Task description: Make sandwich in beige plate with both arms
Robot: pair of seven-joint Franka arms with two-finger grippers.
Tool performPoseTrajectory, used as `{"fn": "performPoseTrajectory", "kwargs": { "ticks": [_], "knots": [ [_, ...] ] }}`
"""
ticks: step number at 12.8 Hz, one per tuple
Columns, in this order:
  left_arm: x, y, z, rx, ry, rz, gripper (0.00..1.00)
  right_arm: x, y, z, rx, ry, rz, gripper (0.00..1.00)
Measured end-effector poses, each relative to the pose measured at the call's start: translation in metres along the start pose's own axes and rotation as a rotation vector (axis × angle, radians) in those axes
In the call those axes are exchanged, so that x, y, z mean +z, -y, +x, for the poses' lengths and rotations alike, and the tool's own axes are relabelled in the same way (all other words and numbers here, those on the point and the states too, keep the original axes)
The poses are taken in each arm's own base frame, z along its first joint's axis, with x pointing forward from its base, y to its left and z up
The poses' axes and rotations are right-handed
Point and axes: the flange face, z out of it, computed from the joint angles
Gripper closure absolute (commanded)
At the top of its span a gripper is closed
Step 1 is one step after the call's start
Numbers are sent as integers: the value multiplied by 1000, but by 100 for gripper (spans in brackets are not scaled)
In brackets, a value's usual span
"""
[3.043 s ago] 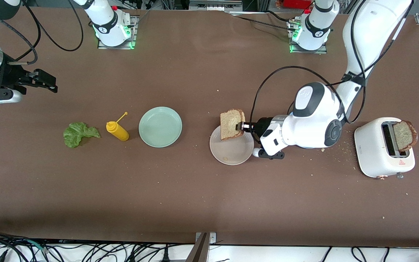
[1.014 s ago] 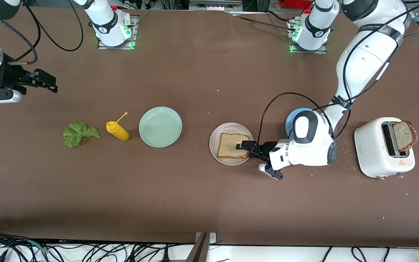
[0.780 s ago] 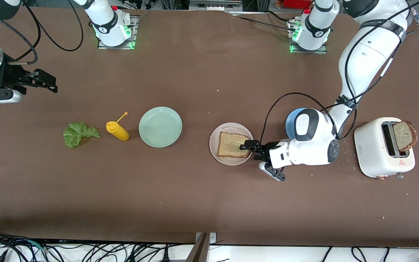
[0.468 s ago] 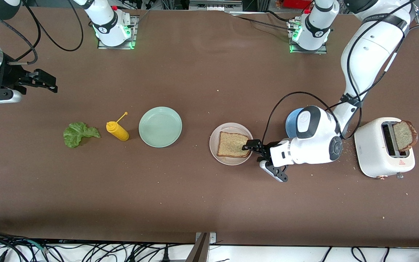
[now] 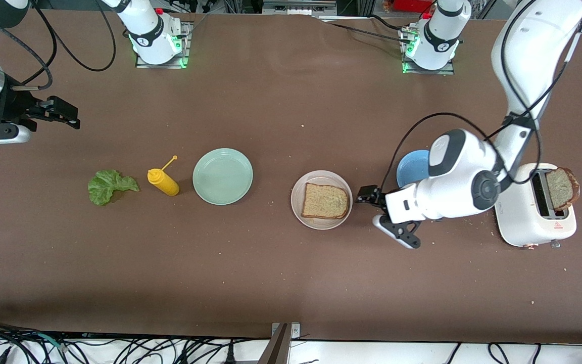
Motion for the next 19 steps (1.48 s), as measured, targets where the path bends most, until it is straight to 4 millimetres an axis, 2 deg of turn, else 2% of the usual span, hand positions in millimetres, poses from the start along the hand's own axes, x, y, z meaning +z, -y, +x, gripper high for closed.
{"fn": "performPoseTrajectory", "kwargs": {
  "ticks": [2, 4, 7, 10, 13, 16, 19],
  "knots": [
    [-39, 19, -16, -27, 36, 31, 0, 0, -1, 0, 1, 1, 0, 0],
    [-79, 28, -34, -34, 92, 98, 0, 1, -3, 0, 5, 1, 0, 0],
    [-133, 9, -58, -39, 146, 174, 0, 2, -4, 1, 7, 3, 0, 0],
    [-178, -4, -77, -36, 168, 316, 0, 8, -3, 4, 5, 15, 1, 0],
    [-213, -11, -87, -48, 137, 385, 0, 9, -2, 5, 1, 16, 0, 0],
    [-253, -2, -92, -83, 84, 401, 0, 9, -3, 5, 4, 16, 1, 0],
    [-276, 6, -99, -112, 71, 403, 0, 9, -3, 5, 3, 16, 1, 0]
  ]
}}
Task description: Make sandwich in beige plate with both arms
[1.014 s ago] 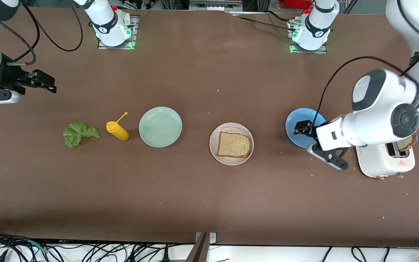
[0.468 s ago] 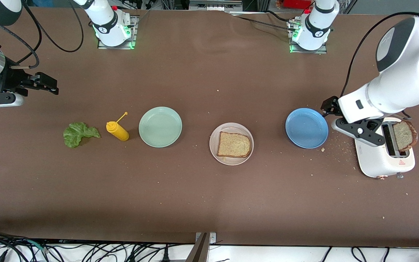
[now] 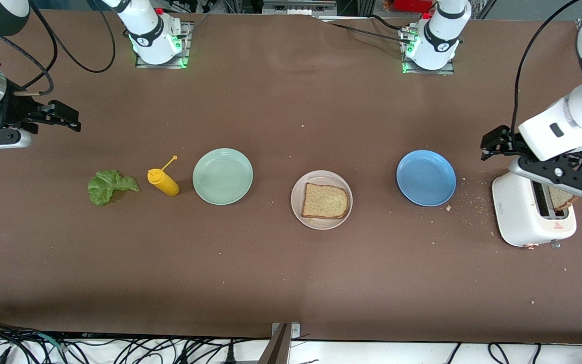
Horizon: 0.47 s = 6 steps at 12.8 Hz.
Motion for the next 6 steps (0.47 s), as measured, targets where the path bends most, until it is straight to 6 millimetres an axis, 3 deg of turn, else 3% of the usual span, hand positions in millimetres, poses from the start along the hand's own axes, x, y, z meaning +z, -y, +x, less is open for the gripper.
{"fn": "performPoseTrajectory", "kwargs": {
  "ticks": [6],
  "knots": [
    [-8, 24, -10, -42, 0, -2, 0, 8, 0, 4, 0, 14, 0, 0]
  ]
}}
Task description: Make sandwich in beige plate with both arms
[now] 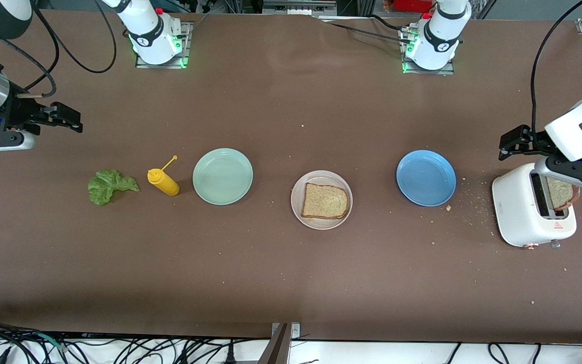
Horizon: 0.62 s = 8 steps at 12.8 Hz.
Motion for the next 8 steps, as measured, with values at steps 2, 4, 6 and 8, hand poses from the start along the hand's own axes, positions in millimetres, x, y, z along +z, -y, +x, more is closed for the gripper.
{"fn": "performPoseTrajectory", "kwargs": {
  "ticks": [2, 4, 6, 8],
  "knots": [
    [-10, -10, -2, 13, -14, 8, 0, 3, -1, 2, 2, 6, 0, 0],
    [-15, -22, -3, 24, -16, 12, 0, 6, -2, 3, 3, 11, 0, 0],
    [-14, -30, -8, 18, -3, -9, 0, 11, -2, 6, 3, 20, -1, 0],
    [-11, -36, -15, 13, 8, -15, 0, 18, -4, 10, 6, 29, -3, 0]
  ]
}}
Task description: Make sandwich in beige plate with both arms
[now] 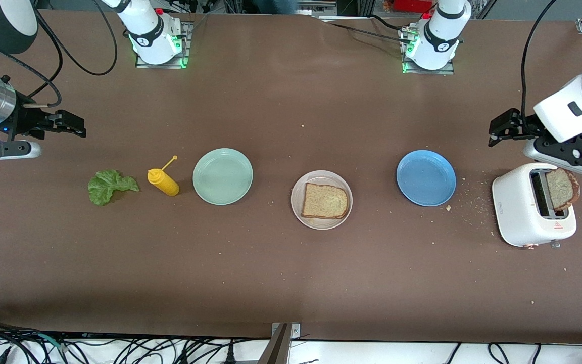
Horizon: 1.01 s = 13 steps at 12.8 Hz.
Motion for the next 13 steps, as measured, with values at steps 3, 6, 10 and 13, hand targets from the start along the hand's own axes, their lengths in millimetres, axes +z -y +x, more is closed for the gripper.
{"fn": "performPoseTrajectory", "kwargs": {
  "ticks": [3, 6, 10, 13],
  "knots": [
    [1, -8, -13, -13, -11, 35, 0, 9, -3, 7, -1, 1, -20, 0],
    [-10, -1, -28, -61, -30, 56, 0, 21, -3, 14, -106, 16, -20, 0],
    [-18, 12, -39, -94, -42, 65, 0, 43, -26, 24, -353, 30, 87, 0],
    [-18, 13, -39, -98, -41, 65, 0, 83, -70, 33, -561, 6, 277, 0]
  ]
}}
